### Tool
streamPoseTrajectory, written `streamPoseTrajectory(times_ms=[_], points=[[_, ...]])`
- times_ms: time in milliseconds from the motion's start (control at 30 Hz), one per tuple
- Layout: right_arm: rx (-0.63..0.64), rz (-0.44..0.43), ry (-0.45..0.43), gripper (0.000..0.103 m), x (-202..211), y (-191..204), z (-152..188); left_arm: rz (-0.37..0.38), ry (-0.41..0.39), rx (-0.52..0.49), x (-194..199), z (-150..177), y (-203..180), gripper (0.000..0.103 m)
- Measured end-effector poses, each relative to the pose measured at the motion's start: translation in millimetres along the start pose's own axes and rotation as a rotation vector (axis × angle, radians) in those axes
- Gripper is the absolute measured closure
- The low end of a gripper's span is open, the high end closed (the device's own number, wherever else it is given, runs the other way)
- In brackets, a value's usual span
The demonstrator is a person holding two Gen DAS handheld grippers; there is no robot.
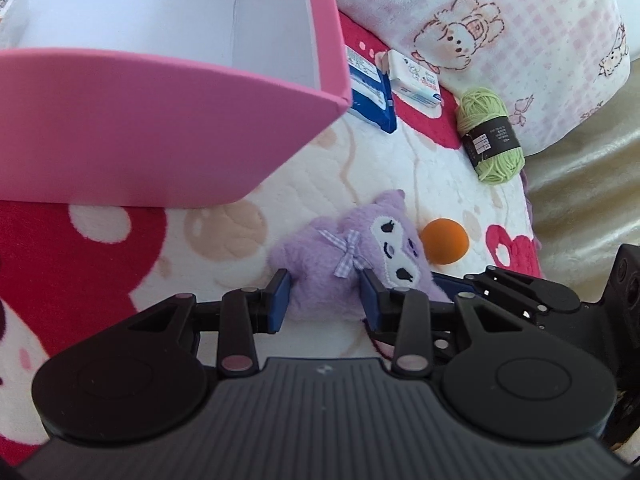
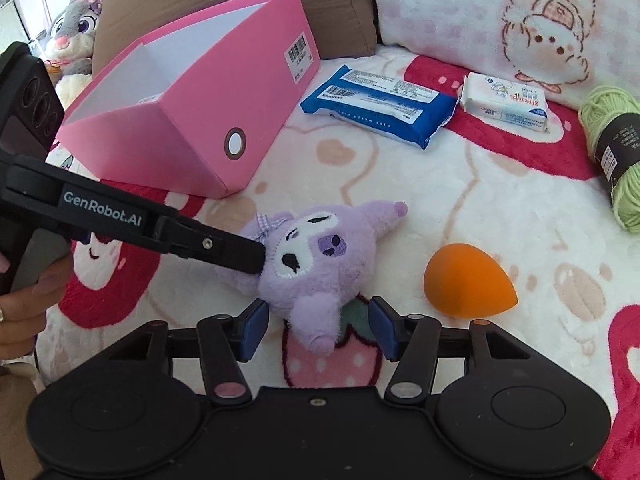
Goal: Organize objects
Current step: 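Close the left tool on the purple plush toy's head, then lift the held plush toy with the left tool over the pink box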
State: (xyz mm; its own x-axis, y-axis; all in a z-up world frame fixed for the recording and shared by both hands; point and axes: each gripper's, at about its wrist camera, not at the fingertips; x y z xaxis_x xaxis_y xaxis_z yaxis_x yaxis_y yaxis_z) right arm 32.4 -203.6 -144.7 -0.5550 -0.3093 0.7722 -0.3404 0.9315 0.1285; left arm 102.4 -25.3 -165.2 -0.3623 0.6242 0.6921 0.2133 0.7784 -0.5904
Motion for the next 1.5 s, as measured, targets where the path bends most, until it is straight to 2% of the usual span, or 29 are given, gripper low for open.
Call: streamPoseTrajectory(times_ms=[67, 100, 233, 367, 467, 633, 733, 800, 967, 1167, 1500], points=[[0.054, 0.057, -0.013, 0.042, 4, 7, 2, 0.060, -0.002, 0.048, 2, -1, 5, 0.066], [0.067, 0.054, -0.021, 0.042, 8, 8, 2, 0.080, 0.004, 0.066, 4, -2, 7, 0.066], [0.046, 0.012, -0.041, 0.035, 11, 10, -6, 0.043, -0.006, 0.020, 6, -3, 3, 0.067], [-0.145, 0.017, -0.029, 0.032, -3, -4, -11, 0.049, -0.016, 0.013, 3, -5, 2, 0.077], [-0.115, 0.004, -0.049, 0.034, -10, -5, -7, 0.004, -0.033, -0.070, 3, -4, -7, 0.080], [-0.050, 0.035, -0.036, 0.048, -11, -1, -4, -0.021, -0.012, -0.051, -3, -3, -7, 0.079], [-0.044, 0.042, -0.021, 0.050, -11, -1, -4, -0.019, 0.009, -0.042, -7, -2, -6, 0.072], [-0.023, 0.055, -0.014, 0.050, -11, 2, -3, -0.015, 0.024, -0.051, -10, -3, -7, 0.068], [-0.035, 0.053, -0.019, 0.050, -9, 2, -2, -0.006, 0.007, -0.070, -9, 0, -11, 0.068], [-0.046, 0.032, -0.008, 0.051, 4, 11, -4, -0.007, -0.031, -0.136, 10, 8, -25, 0.068], [-0.017, 0.013, -0.025, 0.049, 29, 30, -11, 0.016, -0.065, -0.174, 46, 13, -32, 0.068]])
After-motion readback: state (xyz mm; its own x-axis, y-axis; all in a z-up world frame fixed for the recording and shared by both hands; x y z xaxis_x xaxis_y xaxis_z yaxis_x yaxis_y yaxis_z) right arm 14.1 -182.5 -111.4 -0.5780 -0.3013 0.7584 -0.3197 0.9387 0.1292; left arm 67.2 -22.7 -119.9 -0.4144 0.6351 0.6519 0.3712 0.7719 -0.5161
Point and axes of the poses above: each gripper's, at about its wrist camera, not at the fingertips, and x roughly against the way its jaws point, y to its left, z to its underside, and after that the axes turned 3 degrees about -y, right-handed
